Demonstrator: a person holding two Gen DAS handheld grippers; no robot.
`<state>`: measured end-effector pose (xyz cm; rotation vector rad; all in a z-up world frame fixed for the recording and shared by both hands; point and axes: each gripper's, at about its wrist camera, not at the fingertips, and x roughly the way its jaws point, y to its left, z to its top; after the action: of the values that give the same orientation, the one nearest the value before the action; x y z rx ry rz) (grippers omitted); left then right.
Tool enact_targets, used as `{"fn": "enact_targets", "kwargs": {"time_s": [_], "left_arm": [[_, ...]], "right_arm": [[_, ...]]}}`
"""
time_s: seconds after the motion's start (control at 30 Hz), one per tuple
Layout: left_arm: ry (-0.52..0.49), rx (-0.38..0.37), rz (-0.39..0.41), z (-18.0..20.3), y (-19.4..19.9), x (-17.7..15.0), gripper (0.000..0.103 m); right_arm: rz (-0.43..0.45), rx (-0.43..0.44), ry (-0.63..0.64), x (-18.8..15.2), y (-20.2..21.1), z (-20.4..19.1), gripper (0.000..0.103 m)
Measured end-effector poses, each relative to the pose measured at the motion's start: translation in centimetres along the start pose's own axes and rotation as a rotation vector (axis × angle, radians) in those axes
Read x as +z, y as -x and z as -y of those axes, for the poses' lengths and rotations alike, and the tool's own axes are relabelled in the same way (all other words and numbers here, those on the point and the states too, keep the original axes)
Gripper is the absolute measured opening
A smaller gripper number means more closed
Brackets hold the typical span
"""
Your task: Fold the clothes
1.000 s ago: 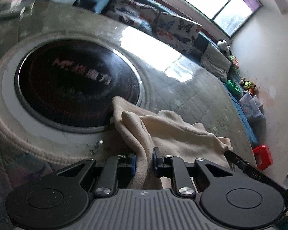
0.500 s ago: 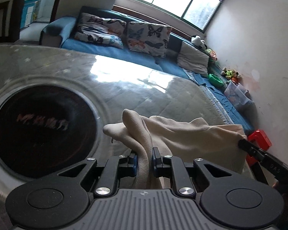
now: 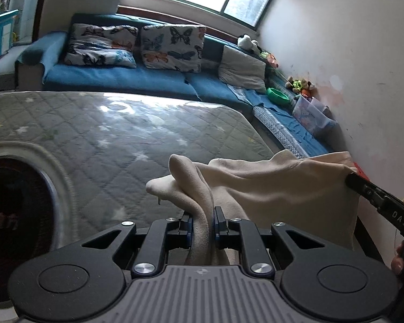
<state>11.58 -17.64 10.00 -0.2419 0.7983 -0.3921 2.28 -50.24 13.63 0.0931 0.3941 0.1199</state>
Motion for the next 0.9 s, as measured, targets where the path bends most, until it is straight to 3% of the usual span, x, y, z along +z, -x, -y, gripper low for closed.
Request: {"fn": "enact_targets", "kwargs": {"time_s": [0.3, 0.43, 0.53, 0.63, 0.73, 0.9], "left_arm": [[-0.025, -0.014, -0.065, 1.5, -4.8, -0.1, 0.016], [-0.031, 0.035, -0.123, 1.0, -7.4, -1.3, 0.02], [-0.04, 0.072, -0.136, 0.0, -8.0, -1.8, 0.032], [-0.04, 0.087, -0.122, -0.7, -7.5, -1.6, 0.041], [-0.034, 0.102, -0.101, -1.1, -7.2, -1.0, 0.044], [-0.027, 0.103, -0.094, -1.0, -7.7, -0.2, 0.048]], "right_arm": [[-0.058, -0.082, -0.035, -1.8, -2.9, 3.4, 0.009], [-0.125, -0.115, -0.054, -3.7, -5.0, 4.8, 0.01], [-0.2, -0.139, -0.038, -5.3, -6.6, 5.1, 0.01], [-0.221, -0.167, -0.015, -6.1, -7.1, 5.0, 0.011], [-0.217, -0.148, -0.013, -5.6, -7.5, 4.5, 0.012], [-0.241, -0.047, -0.012, -4.8, -9.4, 2.8, 0.019]]}}
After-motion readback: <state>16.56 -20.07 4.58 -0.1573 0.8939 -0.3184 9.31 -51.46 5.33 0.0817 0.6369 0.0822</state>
